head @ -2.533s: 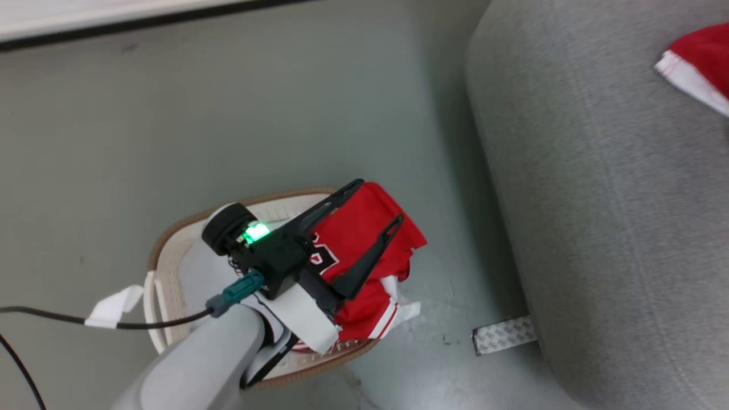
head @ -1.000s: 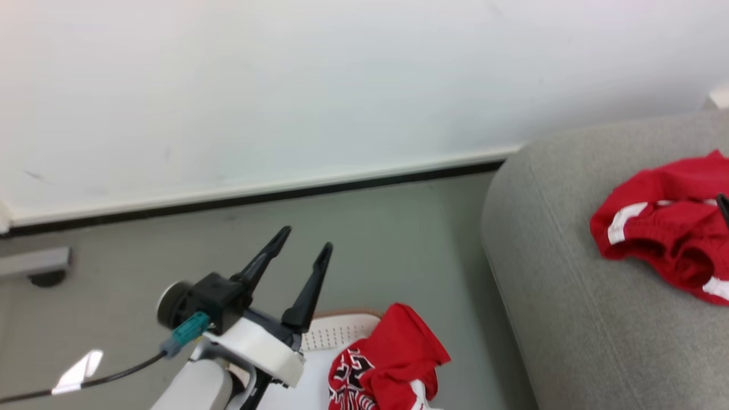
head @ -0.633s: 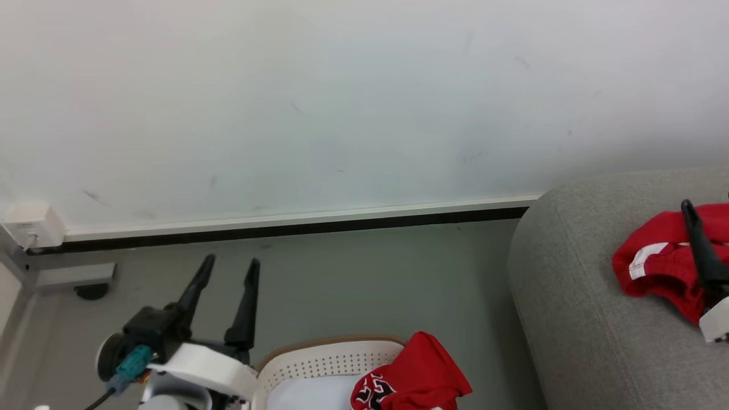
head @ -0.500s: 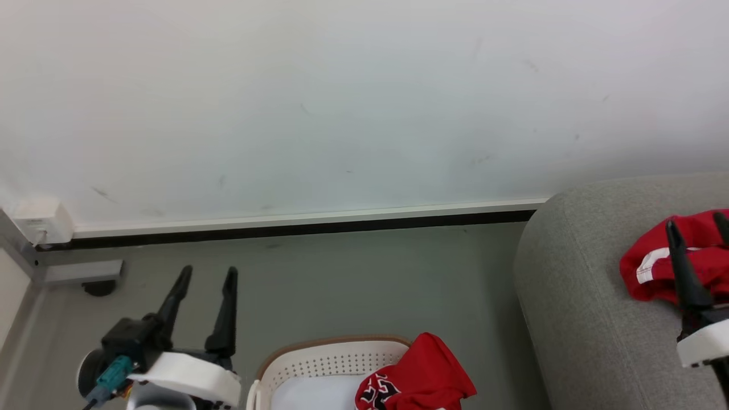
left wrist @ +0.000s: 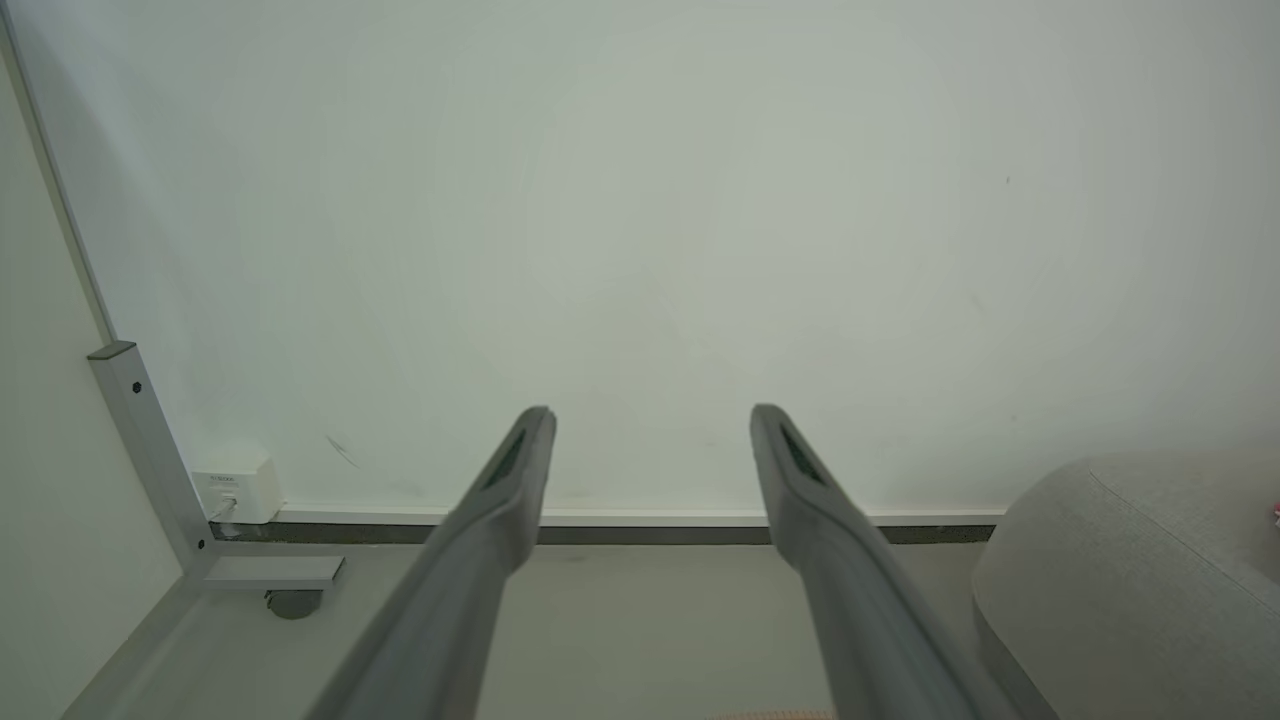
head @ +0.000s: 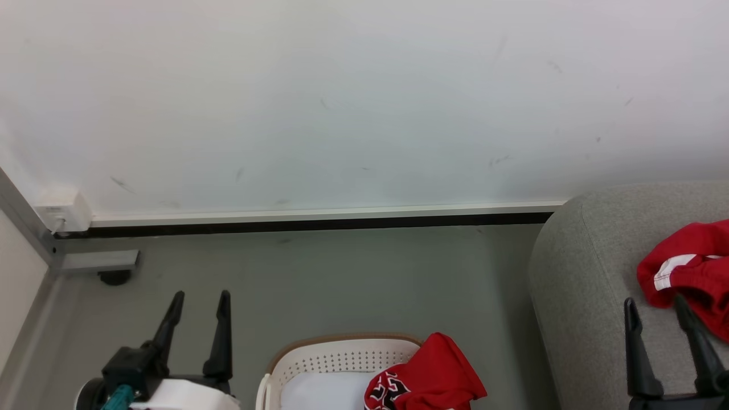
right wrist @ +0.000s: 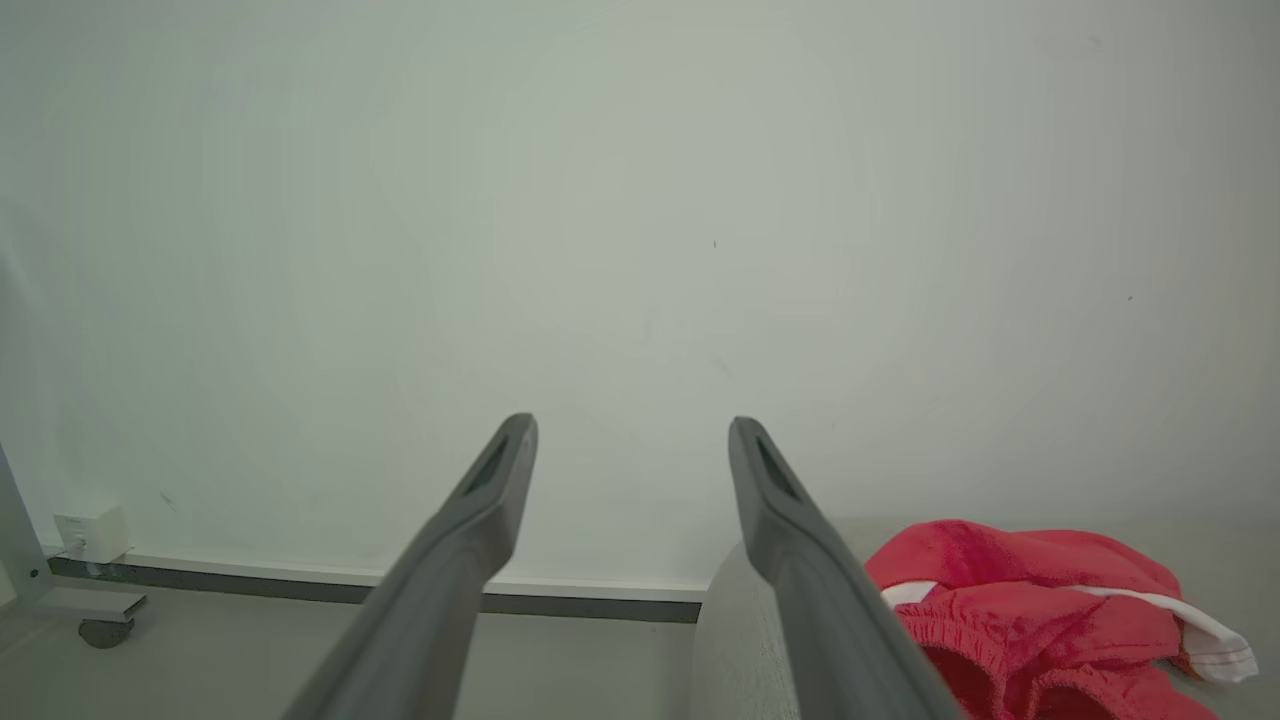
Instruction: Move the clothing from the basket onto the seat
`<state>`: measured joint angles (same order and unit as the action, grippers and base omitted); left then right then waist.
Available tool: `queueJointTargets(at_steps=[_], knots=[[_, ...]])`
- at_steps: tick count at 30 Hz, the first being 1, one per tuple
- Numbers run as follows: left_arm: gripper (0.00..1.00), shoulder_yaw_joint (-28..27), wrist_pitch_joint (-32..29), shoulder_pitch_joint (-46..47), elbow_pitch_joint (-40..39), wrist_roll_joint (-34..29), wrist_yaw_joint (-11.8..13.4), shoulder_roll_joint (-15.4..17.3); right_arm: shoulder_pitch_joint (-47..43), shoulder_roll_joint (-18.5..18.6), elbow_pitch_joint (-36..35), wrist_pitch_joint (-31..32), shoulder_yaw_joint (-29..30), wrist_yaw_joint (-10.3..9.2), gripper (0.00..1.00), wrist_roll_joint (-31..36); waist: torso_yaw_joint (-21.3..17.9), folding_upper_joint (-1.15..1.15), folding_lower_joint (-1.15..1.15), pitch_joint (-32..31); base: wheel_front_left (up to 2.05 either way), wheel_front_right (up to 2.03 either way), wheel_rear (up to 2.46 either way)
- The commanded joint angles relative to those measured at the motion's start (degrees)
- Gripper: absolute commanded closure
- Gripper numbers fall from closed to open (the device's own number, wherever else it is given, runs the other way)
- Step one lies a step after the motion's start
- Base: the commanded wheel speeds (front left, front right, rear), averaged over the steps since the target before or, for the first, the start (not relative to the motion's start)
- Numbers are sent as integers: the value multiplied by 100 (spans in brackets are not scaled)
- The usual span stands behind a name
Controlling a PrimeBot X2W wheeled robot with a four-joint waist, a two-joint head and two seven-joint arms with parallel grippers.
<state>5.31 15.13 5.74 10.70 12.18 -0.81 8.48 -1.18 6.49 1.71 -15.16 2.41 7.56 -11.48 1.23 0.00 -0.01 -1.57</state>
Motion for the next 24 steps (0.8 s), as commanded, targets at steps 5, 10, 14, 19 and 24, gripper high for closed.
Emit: queueJointTargets(at_steps=[5, 10, 14, 19, 24], knots=[[0, -270, 2, -213, 58, -274, -218, -240, -245, -144, 179, 3, -151, -15, 0, -221, -16, 0, 1, -14, 0, 0, 0], [0, -413, 2, -190, 80, -387, -374, -345, -165, -162, 274, 2, -309, -15, 0, -409, -42, 0, 1, 33, 0, 0, 0], [0, -480, 2, -147, 64, -490, -454, -400, -130, -173, 277, 2, -334, -15, 0, -408, -42, 0, 1, 49, 0, 0, 0], [0, -532, 2, -128, 57, -592, -522, -449, -90, -160, 280, 2, -371, -15, 0, -353, -48, 0, 1, 71, 0, 0, 0], [0, -585, 3, -119, 86, -652, -565, -476, -53, -161, 283, 2, -410, -15, 0, -327, -83, 0, 1, 93, 0, 0, 0]])
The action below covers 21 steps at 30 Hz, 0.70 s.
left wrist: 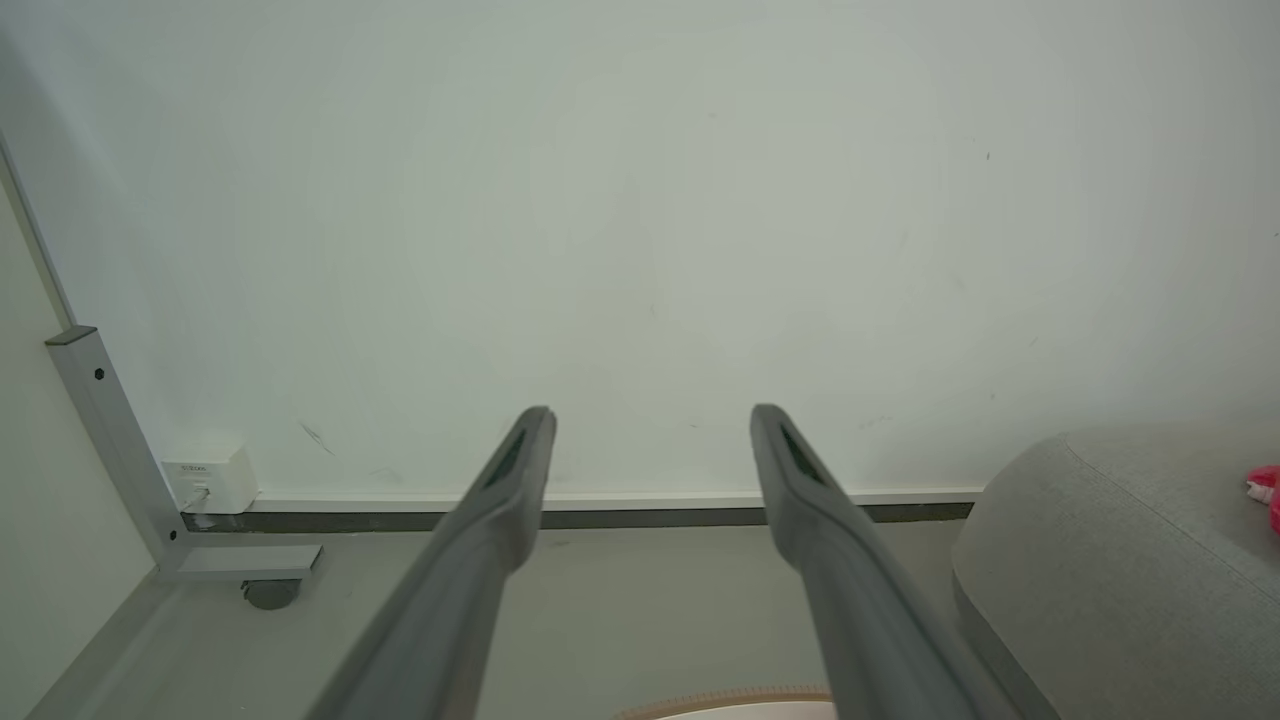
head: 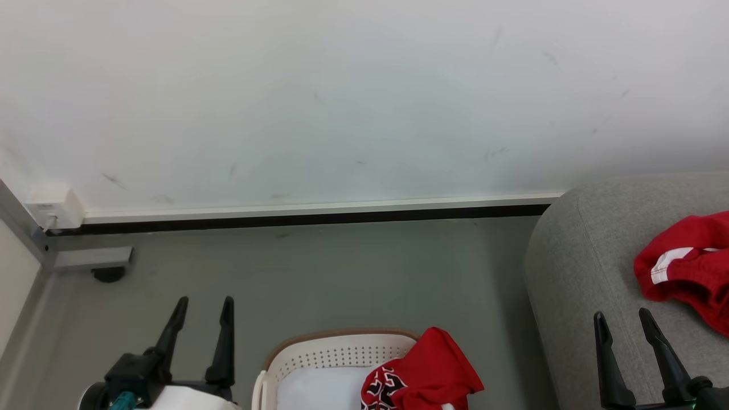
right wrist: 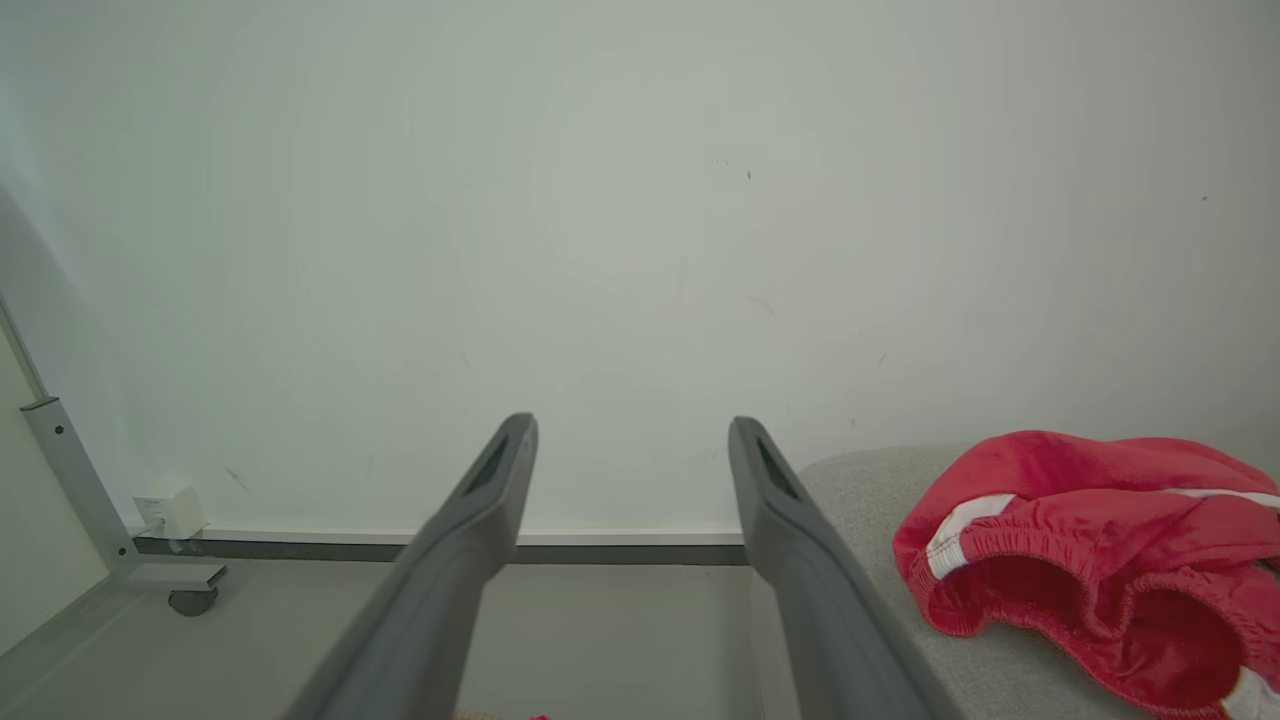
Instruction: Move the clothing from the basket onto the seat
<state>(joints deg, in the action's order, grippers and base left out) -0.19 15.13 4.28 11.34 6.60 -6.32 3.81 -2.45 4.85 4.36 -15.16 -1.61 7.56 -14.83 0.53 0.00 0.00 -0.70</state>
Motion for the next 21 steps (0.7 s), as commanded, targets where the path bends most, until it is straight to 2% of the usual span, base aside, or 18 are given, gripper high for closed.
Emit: queueJointTargets(at_steps=[1, 14, 21], knots=[[0, -39, 3, 31, 26, -106, -17, -14, 77, -1, 22, 2, -14, -15, 0, 8, -22, 0, 0, 12, 0, 0, 0], [0, 16, 3, 101, 177, -78, -86, -52, 149, 22, 27, 2, -29, -15, 0, 31, -226, 0, 0, 157, 0, 0, 0], [0, 150, 3, 378, 442, 8, -111, 18, 414, 47, -87, 2, 116, -15, 0, 100, -533, 0, 0, 654, 0, 0, 0]])
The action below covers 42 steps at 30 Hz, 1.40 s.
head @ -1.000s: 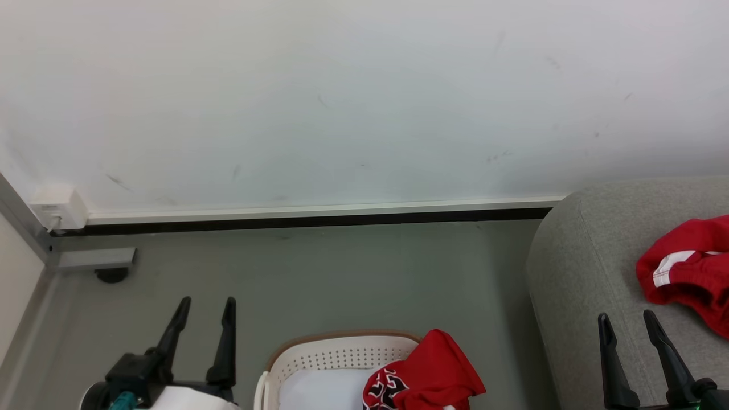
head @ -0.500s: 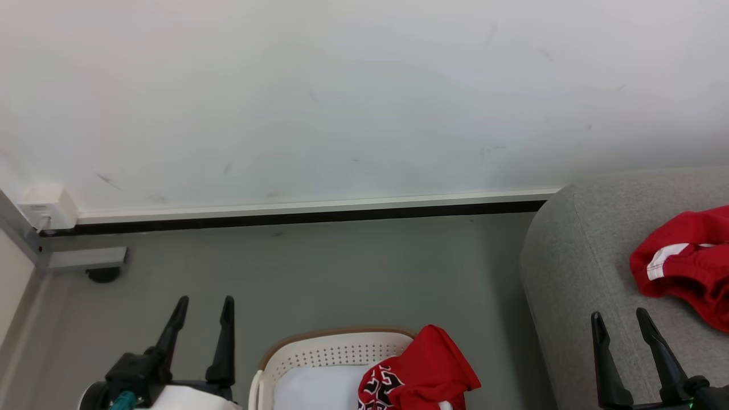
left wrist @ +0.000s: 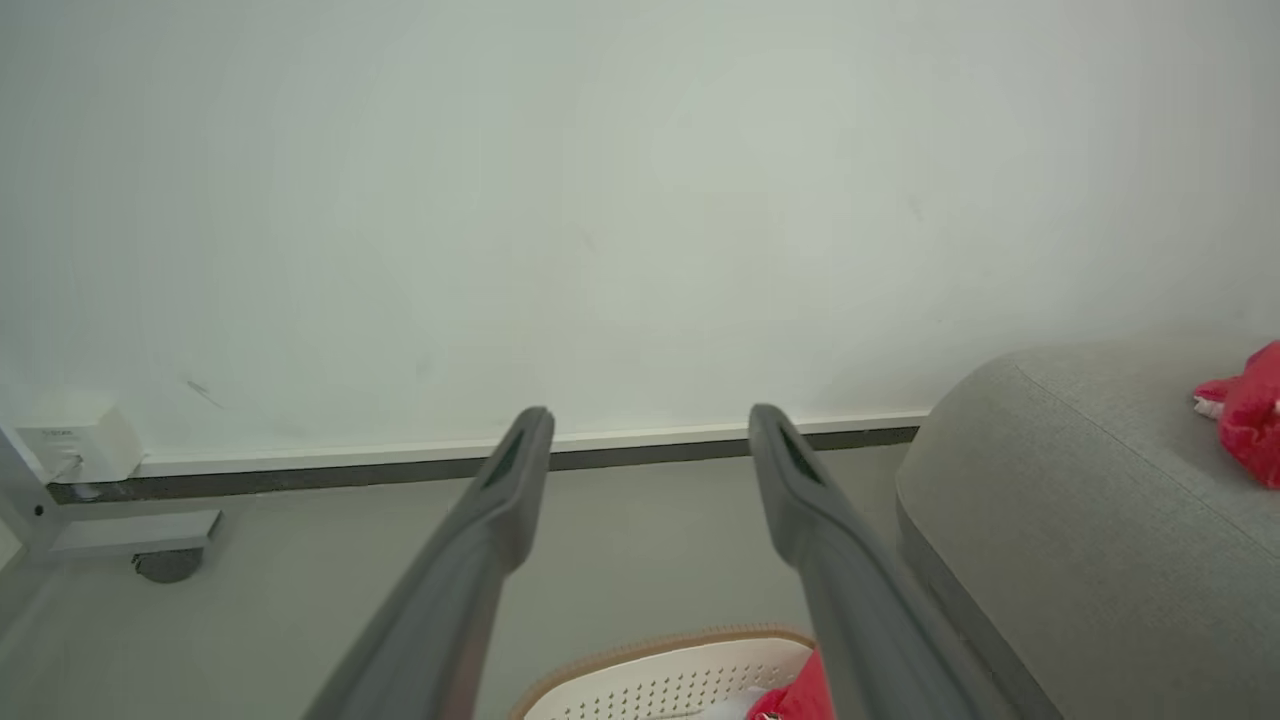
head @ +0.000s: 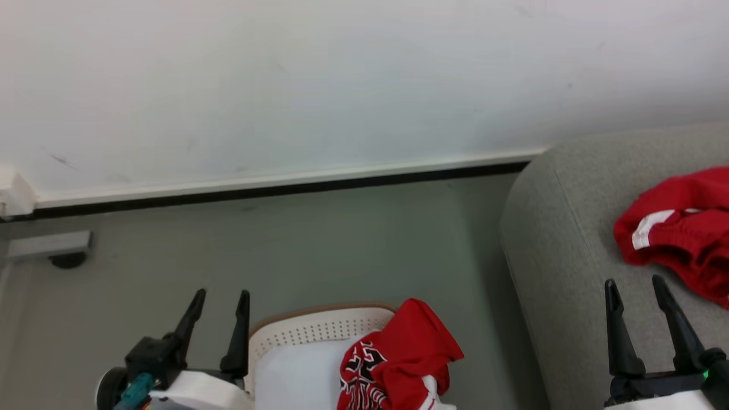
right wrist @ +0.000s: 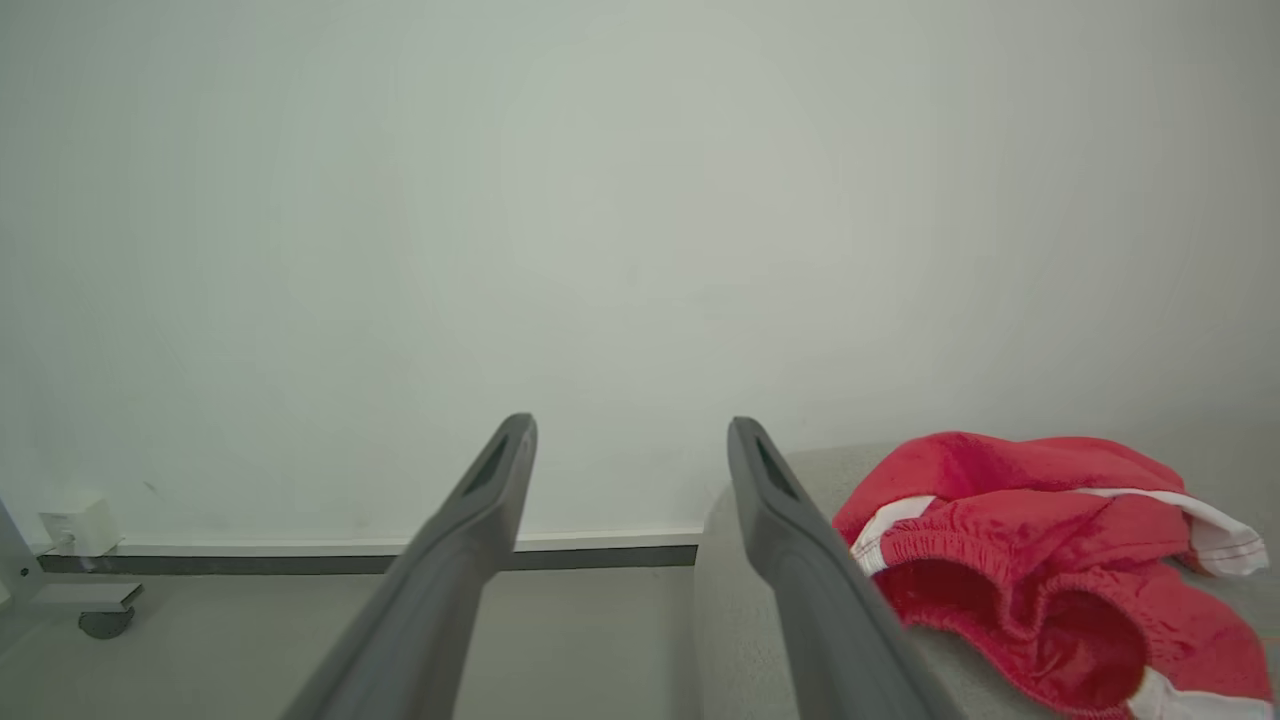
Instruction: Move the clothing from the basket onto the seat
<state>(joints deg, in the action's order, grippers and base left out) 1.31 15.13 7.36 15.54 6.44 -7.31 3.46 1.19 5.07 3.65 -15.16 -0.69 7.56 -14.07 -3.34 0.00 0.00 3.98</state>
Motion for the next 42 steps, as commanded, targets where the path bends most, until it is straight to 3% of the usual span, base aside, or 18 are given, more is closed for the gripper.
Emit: queueJointTargets(at_steps=[1, 9, 15, 23, 31, 42], knots=[[0, 46, 3, 128, 111, 27, -12, 73, 109, 26, -35, 2, 36, -15, 0, 51, -200, 0, 0, 271, 0, 0, 0], [0, 709, 3, 759, 1180, 317, -10, 430, 557, -16, -213, 2, 163, -15, 0, 220, -712, 0, 0, 999, 0, 0, 0], [0, 1609, -102, 1571, 2525, 759, -12, 780, 905, -76, -333, 2, 266, -15, 0, 260, -1075, 0, 0, 1667, 0, 0, 0], [0, 2681, -464, 2504, 3678, 1525, -11, 1103, 1250, -183, -503, 3, 457, -15, 0, 230, -1439, 0, 0, 2535, 0, 0, 0], [0, 3643, -922, 3046, 4330, 2198, -12, 1491, 1535, -223, -739, 2, 410, -14, 0, 4, -1861, 0, 0, 3240, 0, 0, 0], [0, 4213, -1557, 3747, 4821, 2786, -12, 1879, 1658, -222, -894, 2, 106, -15, 0, -637, -2409, 0, 0, 3952, 0, 0, 0]])
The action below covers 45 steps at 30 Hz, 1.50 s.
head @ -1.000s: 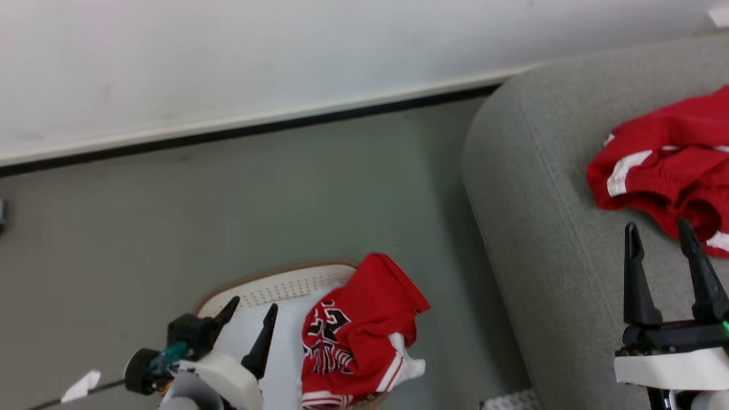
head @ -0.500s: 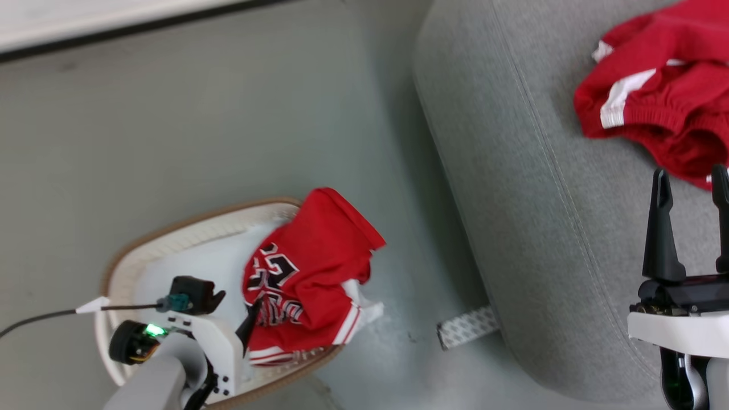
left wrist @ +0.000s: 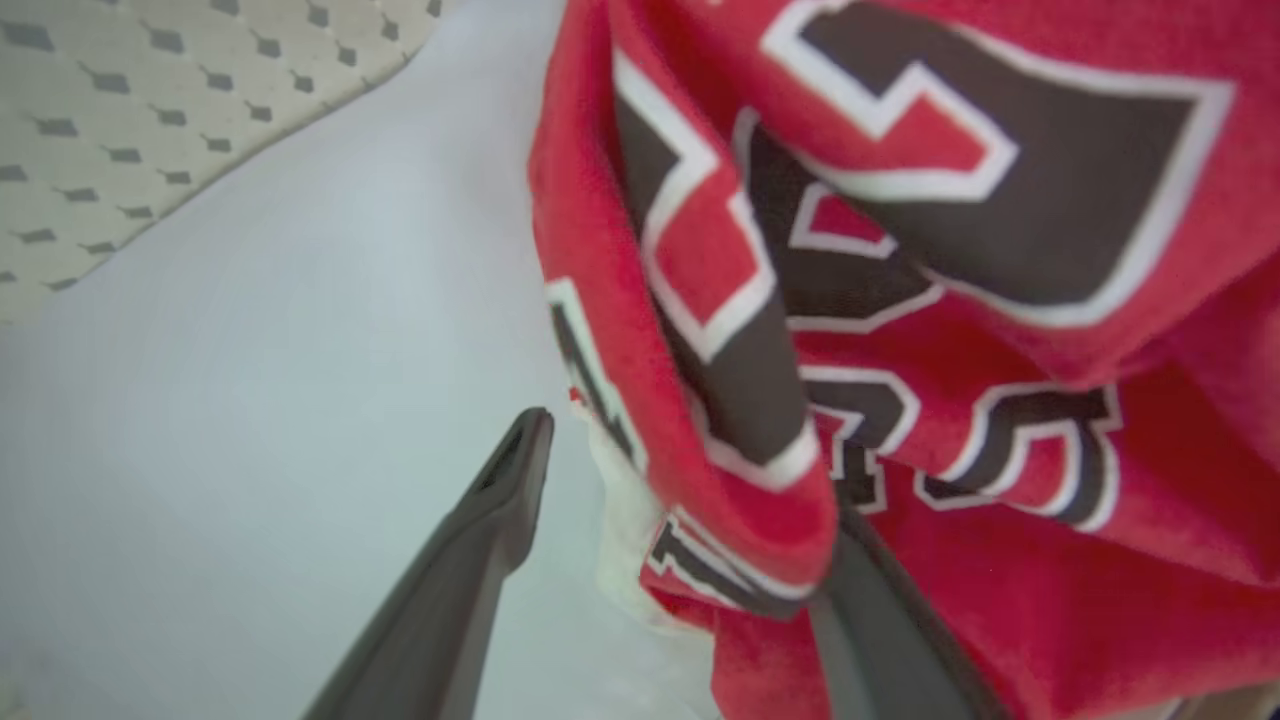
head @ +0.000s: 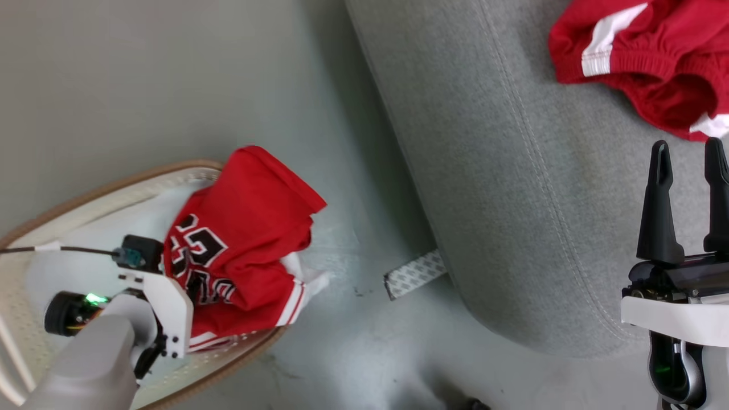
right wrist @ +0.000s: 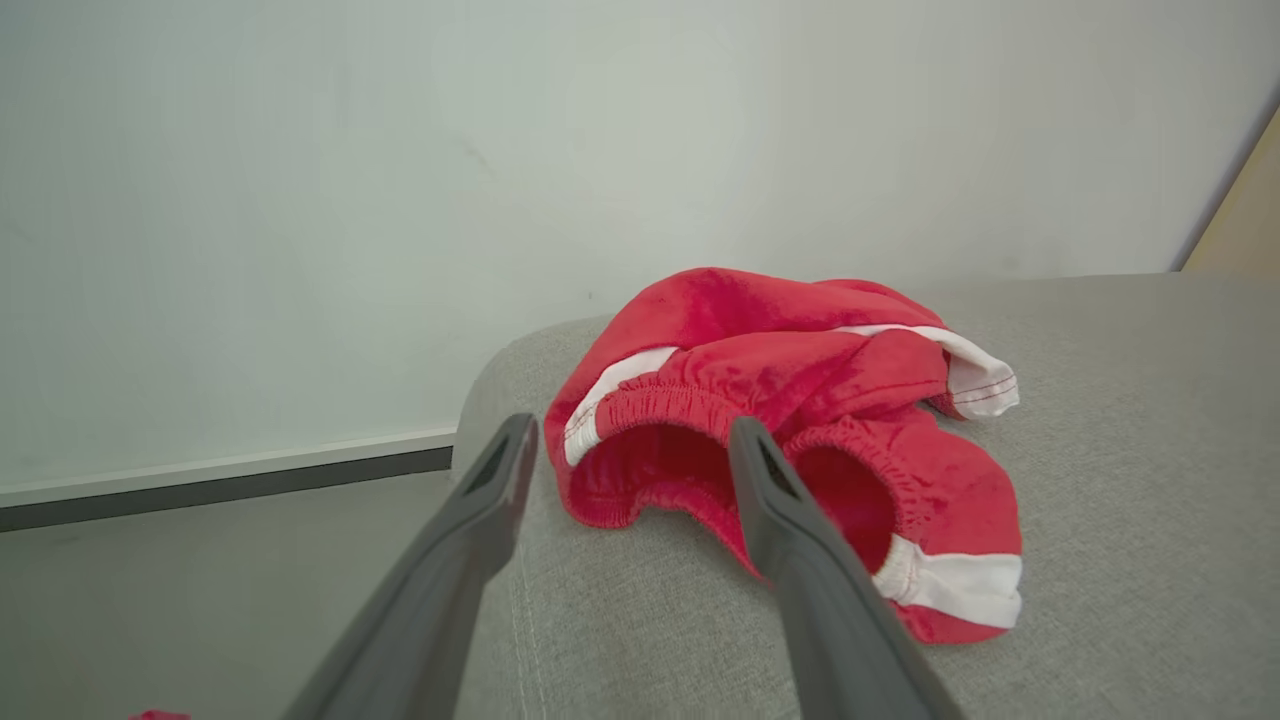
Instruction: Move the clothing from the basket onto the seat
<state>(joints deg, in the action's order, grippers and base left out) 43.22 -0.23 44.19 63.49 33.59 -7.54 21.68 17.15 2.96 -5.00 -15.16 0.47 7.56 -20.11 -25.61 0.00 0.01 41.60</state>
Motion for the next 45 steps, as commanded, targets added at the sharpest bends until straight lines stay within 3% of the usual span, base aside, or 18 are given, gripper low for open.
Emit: queueJointTargets(at_steps=[1, 2, 3, 4, 11, 17, 34, 38, 45], knots=[[0, 57, -22, 104, 41, 132, 11, 80, 58, -12, -30, 2, -27, -15, 0, -60, -204, 0, -1, 217, 0, 0, 0], [0, 97, -32, 146, 71, 164, 11, 113, 56, -12, -33, 2, -37, -15, 0, -85, -221, 0, -1, 241, 0, 0, 0], [22, 155, -57, 168, 80, 196, 11, 123, 58, -12, -34, 2, -45, -15, 0, -110, -234, 0, -1, 257, 0, 0, 0], [100, 215, -116, 173, 92, 242, 11, 122, 62, -11, -31, 2, -51, -15, 0, -123, -245, 0, -1, 268, 0, 0, 0], [100, 525, 124, 259, 90, 555, 11, 210, 121, -11, 13, 2, -81, -15, 0, -105, -251, 0, -1, 205, 0, 0, 0], [100, 728, 284, 220, 119, 768, 11, 58, 68, -10, 76, 2, -15, -15, 0, -46, -83, 0, -1, -28, 0, 0, 0], [100, 1492, 1501, -537, -607, 1413, 11, -735, -441, -2, 633, 2, 42, -15, 0, 642, 1251, 0, -1, -2275, 0, 0, 0], [100, 1457, 1539, -616, -861, 1381, 10, -788, -611, 3, 749, 2, 1, -15, 0, 671, 1454, 0, -1, -2651, 0, 0, 0], [100, 644, 1541, -922, -1855, 918, 10, -874, -969, 33, 936, 2, 9, -15, 0, 741, 1876, 0, -1, -3373, 0, 0, 0]])
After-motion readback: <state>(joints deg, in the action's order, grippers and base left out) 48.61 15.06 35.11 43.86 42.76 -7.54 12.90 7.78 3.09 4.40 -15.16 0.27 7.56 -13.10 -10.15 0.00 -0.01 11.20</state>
